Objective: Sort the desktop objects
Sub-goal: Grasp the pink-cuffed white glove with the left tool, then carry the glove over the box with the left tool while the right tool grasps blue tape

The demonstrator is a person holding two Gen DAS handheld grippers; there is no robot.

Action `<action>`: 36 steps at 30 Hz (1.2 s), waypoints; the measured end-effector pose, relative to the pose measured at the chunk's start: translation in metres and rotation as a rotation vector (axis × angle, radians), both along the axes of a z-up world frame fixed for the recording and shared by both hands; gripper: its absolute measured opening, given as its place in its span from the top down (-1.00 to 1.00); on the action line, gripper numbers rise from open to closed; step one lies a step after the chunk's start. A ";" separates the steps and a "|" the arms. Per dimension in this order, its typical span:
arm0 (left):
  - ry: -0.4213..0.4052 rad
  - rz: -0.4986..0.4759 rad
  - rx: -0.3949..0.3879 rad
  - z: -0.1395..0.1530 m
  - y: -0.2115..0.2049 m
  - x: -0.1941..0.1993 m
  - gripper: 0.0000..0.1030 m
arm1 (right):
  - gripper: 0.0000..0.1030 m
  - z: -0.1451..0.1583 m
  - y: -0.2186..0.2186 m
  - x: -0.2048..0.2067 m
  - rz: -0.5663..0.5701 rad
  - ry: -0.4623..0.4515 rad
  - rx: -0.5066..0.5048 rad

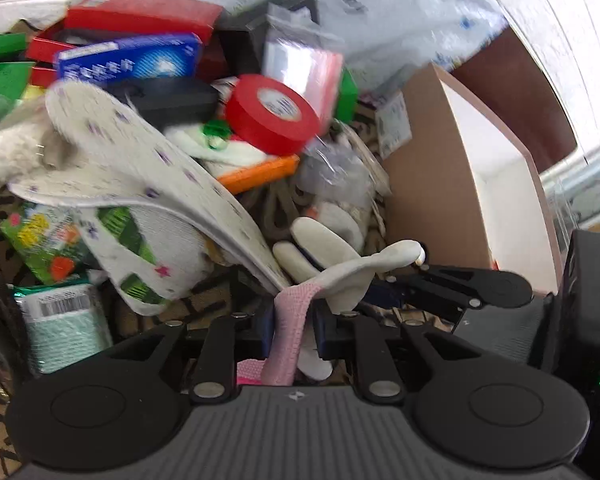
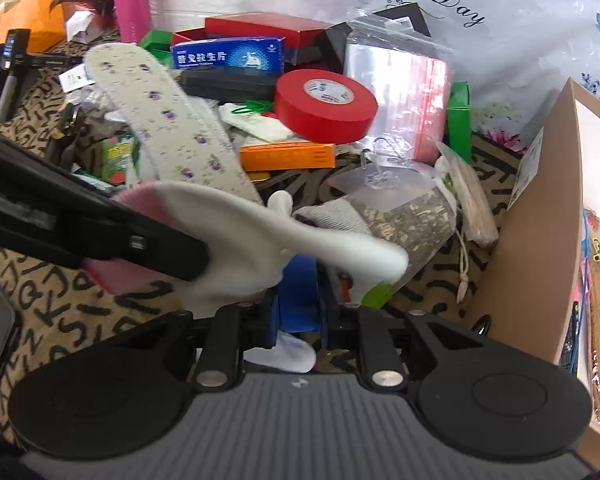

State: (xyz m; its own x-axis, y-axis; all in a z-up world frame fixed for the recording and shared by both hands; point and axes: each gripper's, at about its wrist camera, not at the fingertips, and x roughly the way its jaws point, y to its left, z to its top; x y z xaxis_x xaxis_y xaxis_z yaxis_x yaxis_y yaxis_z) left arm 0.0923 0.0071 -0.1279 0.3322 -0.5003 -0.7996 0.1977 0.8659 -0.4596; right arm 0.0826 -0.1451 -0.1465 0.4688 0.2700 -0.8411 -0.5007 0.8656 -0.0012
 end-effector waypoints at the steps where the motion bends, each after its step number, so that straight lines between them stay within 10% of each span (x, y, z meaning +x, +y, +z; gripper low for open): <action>1: -0.010 -0.014 -0.004 0.002 -0.003 -0.002 0.83 | 0.68 0.002 -0.001 -0.002 0.003 -0.003 0.008; 18: -0.224 -0.040 -0.085 0.080 -0.022 -0.039 0.87 | 0.69 0.074 -0.055 -0.059 -0.066 -0.136 0.157; 36: -0.363 -0.204 -0.202 0.136 -0.145 -0.006 0.87 | 0.68 0.139 -0.165 -0.063 -0.305 -0.351 0.111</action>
